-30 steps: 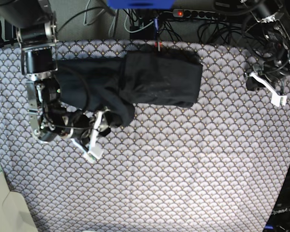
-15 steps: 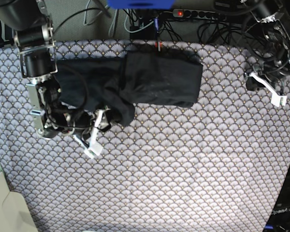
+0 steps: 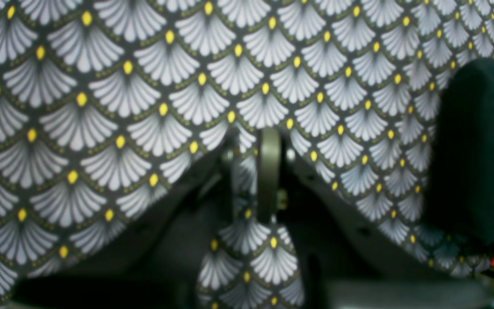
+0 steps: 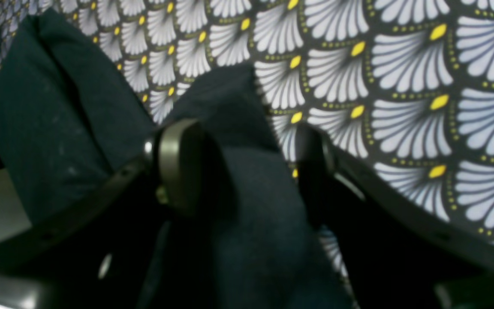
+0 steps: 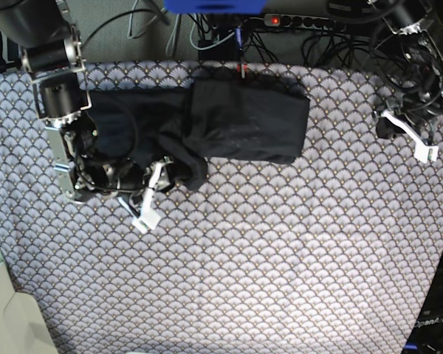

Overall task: Fold the T-shirt properly
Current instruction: 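Grasp the loose hanging flap with the right gripper and lift it, then fold the flap onto the bundle and drag it toward the right gripper's side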

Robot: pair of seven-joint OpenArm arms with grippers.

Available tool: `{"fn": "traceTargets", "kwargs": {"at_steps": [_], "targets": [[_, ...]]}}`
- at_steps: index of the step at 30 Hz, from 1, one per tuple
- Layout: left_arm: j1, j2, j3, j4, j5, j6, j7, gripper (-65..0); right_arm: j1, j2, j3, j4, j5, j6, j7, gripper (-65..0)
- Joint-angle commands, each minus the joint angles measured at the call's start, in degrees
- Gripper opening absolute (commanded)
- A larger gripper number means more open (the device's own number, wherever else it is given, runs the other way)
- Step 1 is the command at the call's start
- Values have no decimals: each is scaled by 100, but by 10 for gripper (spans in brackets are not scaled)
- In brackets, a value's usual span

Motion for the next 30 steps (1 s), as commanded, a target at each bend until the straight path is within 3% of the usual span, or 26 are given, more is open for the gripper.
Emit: {"fn": "traceTargets", "kwargs": {"at_steps": [1, 4, 11, 16, 20, 24, 30], "targets": [[-59, -87, -24, 87, -97, -32, -94, -583, 99, 9, 17, 58, 20, 38, -55, -298], [-77, -87, -24, 69, -97, -32, -94, -583, 99, -52, 17, 58, 20, 38, -46, -348], [-86, -87, -24, 61, -97, -32, -103, -583, 37, -61, 17, 66, 20, 38, -46, -650], [-94, -87, -24, 61, -97, -32, -103, -583, 55, -35, 44, 181, 20, 38, -20, -650], [-94, -87, -24, 61, -97, -32, -103, -583, -68, 132, 52, 1183, 29, 38, -108, -650], [-94, -87, -24, 61, -97, -32, -103, -583, -227, 238, 79, 2150, 38, 38, -556, -650], [-103, -87, -24, 61, -97, -32, -103, -583, -983, 282, 536, 3293, 38, 38, -837, -650]]}}
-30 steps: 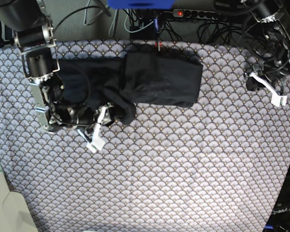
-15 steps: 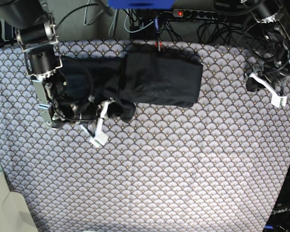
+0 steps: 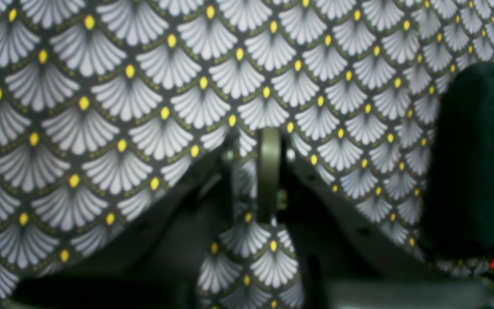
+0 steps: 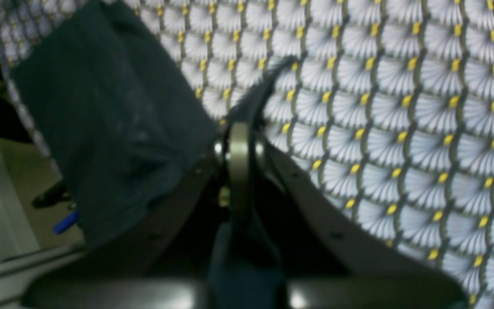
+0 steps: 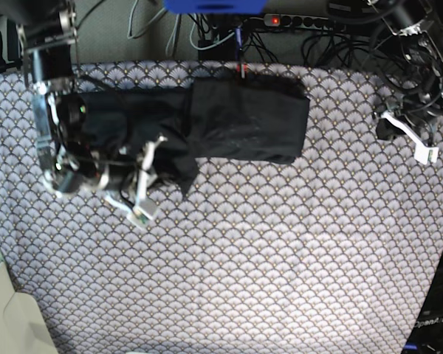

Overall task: Fold the T-shirt properly
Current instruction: 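Fold the flap onto the bundle and drag it toward the right gripper's side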

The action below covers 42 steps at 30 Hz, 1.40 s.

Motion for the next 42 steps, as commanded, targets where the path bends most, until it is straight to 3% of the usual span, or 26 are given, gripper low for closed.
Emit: {"fn": "traceTargets", "kwargs": {"at_steps": [1, 12, 23, 42], "targets": [[-108, -87, -24, 76, -95, -32, -98, -583, 0, 50, 145, 234, 127, 36, 81, -650], [-178, -87, 11, 67, -95, -32, -98, -583, -1477, 446, 910, 1605, 127, 36, 54, -650], [-187, -95, 20, 67, -51, -32, -98, -583, -2426, 437, 1438, 1816, 127, 36, 186, -650], [-178, -95, 20, 67, -51, -32, -98, -583, -3200, 349, 3196, 1772, 119, 36, 256, -650]]}}
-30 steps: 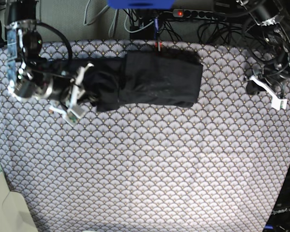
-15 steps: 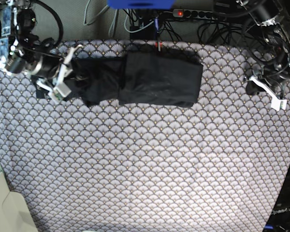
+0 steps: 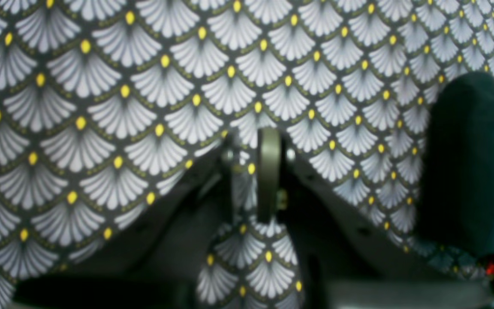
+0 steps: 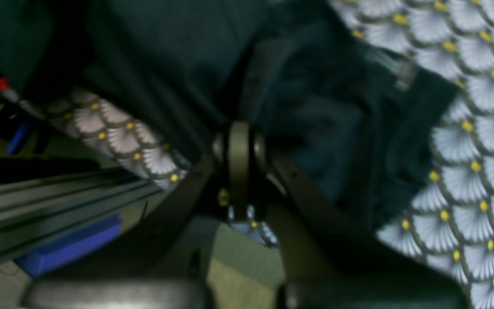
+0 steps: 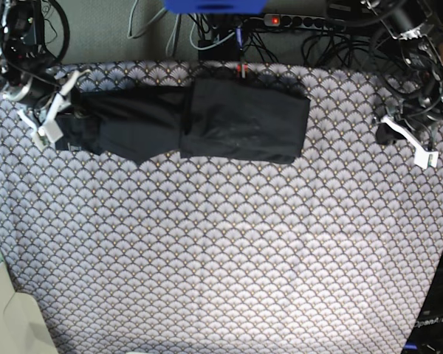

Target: Fold the T-shirt properly

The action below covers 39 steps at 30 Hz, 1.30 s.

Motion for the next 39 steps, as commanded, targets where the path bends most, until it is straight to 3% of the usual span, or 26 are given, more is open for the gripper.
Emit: {"fn": "traceTargets", "kwargs": {"at_steps": [1, 9, 19, 30, 35, 39], "targets": [[-53, -93, -19, 85, -79, -32, -103, -583, -37, 38, 77, 72, 73, 36, 97, -650], [-53, -93, -19, 85, -114, -32, -103, -583, -73, -93, 95, -16, 55, 36, 97, -650], [-53, -120, -55, 85, -97, -32, -103, -583, 103, -49, 104, -1159, 55, 36, 88, -645], [-53, -111, -55, 85, -88, -32, -103, -583, 112, -76, 939, -1185, 64, 36, 53, -390], [-53, -102, -55, 85, -114, -32, -103, -583, 112, -67, 1598, -1185, 64, 36, 53, -347], [-53, -93, -37, 85, -114, -32, -103, -583, 261, 56, 1721, -1203, 64, 36, 53, -313]]}}
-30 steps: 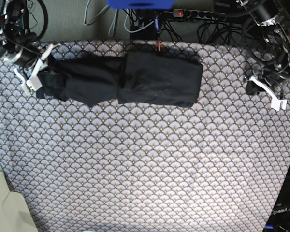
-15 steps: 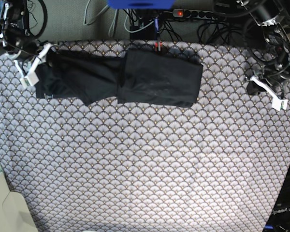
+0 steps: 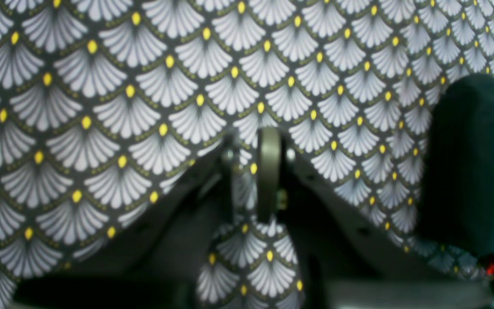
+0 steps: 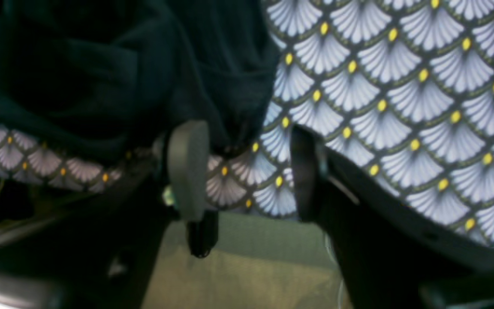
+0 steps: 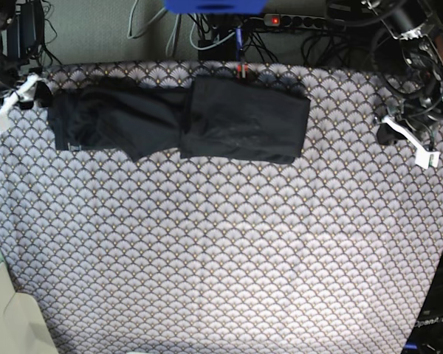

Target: Fold the T-shirt properly

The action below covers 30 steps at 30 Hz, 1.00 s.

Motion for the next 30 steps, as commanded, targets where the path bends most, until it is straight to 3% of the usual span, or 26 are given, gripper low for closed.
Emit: {"fn": "traceTargets", "kwargs": {"at_steps": [1, 16, 30], "targets": [[-49, -82, -9, 85, -114, -32, -103, -583, 87, 201, 58, 58, 112, 36, 125, -297], [-49, -109, -26, 85, -79, -32, -103, -583, 1124, 368, 23, -1480, 130, 36, 116, -177], [-49, -73, -26, 85, -114, -32, -103, -583, 1124, 69, 14, -1507, 130, 36, 151, -171]]}}
